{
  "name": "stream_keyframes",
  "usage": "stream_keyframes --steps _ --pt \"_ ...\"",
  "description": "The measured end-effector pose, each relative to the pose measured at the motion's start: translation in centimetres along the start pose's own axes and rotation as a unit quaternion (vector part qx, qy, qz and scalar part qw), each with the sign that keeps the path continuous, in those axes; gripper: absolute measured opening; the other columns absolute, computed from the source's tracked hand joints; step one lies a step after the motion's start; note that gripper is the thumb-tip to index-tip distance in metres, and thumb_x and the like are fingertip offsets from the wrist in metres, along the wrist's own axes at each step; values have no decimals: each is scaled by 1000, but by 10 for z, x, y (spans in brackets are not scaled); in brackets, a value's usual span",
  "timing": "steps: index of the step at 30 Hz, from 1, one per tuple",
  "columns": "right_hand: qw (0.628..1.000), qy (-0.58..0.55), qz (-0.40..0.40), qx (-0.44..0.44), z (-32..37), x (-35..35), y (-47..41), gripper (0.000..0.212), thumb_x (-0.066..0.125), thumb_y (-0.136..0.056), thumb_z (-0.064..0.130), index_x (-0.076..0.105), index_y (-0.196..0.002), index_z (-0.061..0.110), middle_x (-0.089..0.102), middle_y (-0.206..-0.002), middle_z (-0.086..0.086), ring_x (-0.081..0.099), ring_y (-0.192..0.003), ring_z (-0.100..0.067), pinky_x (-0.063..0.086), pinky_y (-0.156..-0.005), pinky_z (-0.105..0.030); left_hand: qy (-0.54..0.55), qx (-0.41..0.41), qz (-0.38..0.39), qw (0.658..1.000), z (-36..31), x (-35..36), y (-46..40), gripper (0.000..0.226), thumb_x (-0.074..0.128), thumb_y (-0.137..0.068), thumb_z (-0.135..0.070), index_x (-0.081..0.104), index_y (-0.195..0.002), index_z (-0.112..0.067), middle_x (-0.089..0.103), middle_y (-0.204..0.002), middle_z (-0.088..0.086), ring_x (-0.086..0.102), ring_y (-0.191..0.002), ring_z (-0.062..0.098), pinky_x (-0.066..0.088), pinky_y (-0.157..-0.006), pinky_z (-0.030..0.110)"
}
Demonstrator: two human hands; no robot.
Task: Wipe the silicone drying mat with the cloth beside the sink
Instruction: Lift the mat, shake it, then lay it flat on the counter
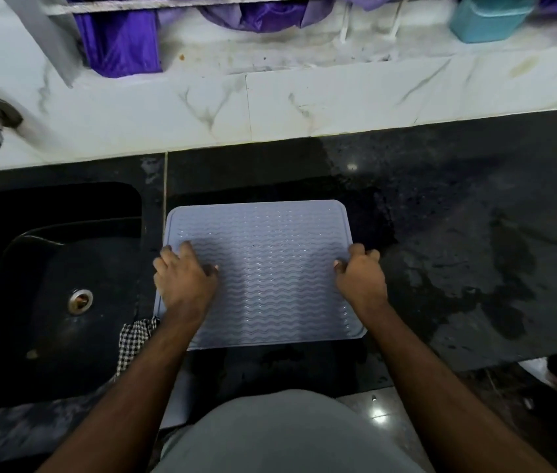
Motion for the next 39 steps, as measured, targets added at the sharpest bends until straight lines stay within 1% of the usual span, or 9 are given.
stream_keyframes --steps 6,14,17,20,22,27,31,34,39 --pt "1000 -22 -5 11 3 -2 -8 36 57 -99 27 49 -119 -1 45 -122 -23 61 -92 -38 53 -79 -43 -11 -43 88 995 11 22 -1 99 68 -83 -62 22 -153 -8 31 -149 34 34 -136 48 34 -111 54" --pt "998 33 -47 -40 18 5 -1 25 58 -96 20 61 -112 1 48 -116 -20 51 -106 -35 46 -87 -39 84 -40 97 991 24 26 -1 122 76 -79 -59 1 -160 -7 8 -157 41 17 -145 54 22 -118 53" --pt "995 46 -81 -31 21 2 6 25 62 -93 19 56 -113 5 46 -119 -17 48 -109 -35 44 -89 -45 133 -44 77 987 32 19 -5 128 86 -71 -52 6 -159 -5 23 -151 36 28 -138 51 29 -115 54" --pt "995 14 -90 -37 29 1 10 15 56 -97 22 46 -104 13 53 -108 -11 54 -103 -32 42 -85 -47 147 -50 44 987 39 11 -8 117 88 -71 -45 20 -155 0 34 -141 29 36 -131 46 36 -108 53" --pt "993 -41 -88 -62 37 0 13 14 50 -101 23 39 -96 16 56 -88 -3 60 -85 -31 42 -67 -38 173 -71 37 982 46 12 -15 99 85 -76 -44 34 -145 3 40 -137 28 40 -128 45 41 -106 54" --pt "987 -69 -116 -90 60 -18 26 15 40 -105 34 35 -99 22 54 -72 5 57 -62 -22 46 -56 -36 245 -47 35 968 54 1 -30 41 63 -96 -41 62 -86 -2 66 -88 19 66 -88 36 55 -77 42" --pt "980 -76 -147 -107 75 -41 26 8 38 -105 34 42 -109 28 55 -73 10 58 -64 -19 51 -60 -38 365 -73 26 928 56 -5 -34 45 59 -99 -41 51 -70 -6 59 -70 8 58 -70 25 49 -67 39" --pt "977 -76 -169 -108 86 -56 22 16 38 -104 33 46 -117 27 57 -77 7 57 -68 -20 49 -63 -37 507 -99 39 855 57 -4 -38 36 60 -100 -38 57 -72 -14 63 -72 -1 59 -70 16 53 -70 38" --pt "971 -89 -193 -105 100 -64 3 20 42 -104 32 48 -120 22 61 -85 -1 60 -73 -27 52 -64 -40 657 -111 83 741 48 -20 -50 17 56 -103 -22 71 -104 -13 74 -105 14 69 -94 27 57 -90 47"
Point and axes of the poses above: each hand's wrist, its own y-axis away from the middle knuckle, its own x-axis out of the palm, z = x × y, the point moved 5 cm from there along -y, towards the middle knuckle
